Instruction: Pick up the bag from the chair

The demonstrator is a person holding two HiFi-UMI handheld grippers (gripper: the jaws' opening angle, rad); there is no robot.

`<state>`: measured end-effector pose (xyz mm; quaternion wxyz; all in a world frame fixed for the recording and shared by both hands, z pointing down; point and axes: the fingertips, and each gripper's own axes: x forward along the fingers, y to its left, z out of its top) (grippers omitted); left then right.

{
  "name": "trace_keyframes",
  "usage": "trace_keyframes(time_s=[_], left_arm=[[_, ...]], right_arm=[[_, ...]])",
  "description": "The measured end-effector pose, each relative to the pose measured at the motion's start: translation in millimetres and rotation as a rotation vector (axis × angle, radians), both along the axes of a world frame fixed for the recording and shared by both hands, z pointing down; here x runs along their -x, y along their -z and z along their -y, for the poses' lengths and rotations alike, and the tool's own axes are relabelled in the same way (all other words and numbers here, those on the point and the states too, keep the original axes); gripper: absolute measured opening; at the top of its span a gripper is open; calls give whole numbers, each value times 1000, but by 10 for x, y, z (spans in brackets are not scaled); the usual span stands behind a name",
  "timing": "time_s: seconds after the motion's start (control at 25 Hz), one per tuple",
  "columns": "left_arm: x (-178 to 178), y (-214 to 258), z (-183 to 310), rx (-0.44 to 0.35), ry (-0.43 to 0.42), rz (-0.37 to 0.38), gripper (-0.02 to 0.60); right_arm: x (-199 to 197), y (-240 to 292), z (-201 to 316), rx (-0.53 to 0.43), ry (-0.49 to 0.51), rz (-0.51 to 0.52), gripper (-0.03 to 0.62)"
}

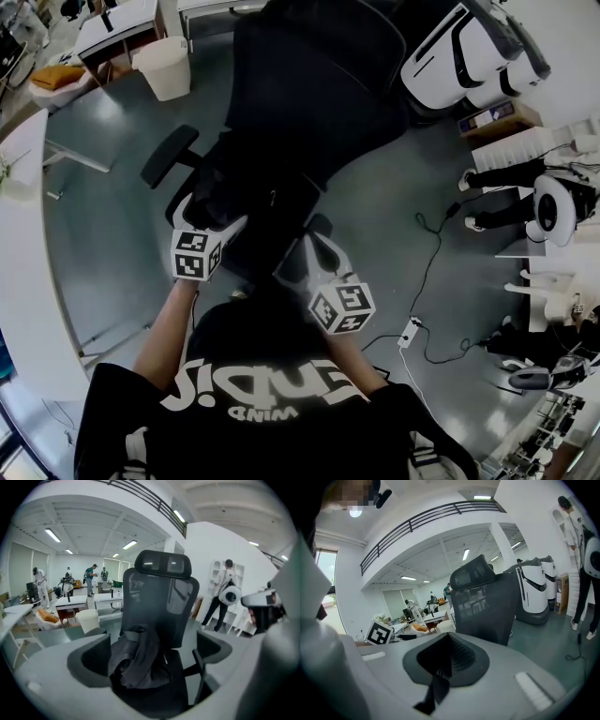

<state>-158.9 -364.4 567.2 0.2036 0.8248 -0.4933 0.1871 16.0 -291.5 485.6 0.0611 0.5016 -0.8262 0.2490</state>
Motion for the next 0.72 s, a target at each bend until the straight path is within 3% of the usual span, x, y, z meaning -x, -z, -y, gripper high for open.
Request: trace_keyframes(time_s=[0.48,0.72], left_arm=[[-116,-872,561,87,-28,129,595],[-25,-1362,759,171,-11,207,594]], right_arm=[[-181,-238,186,44,-26,-1,2],[-367,-353,257,75,-60,-4,2]])
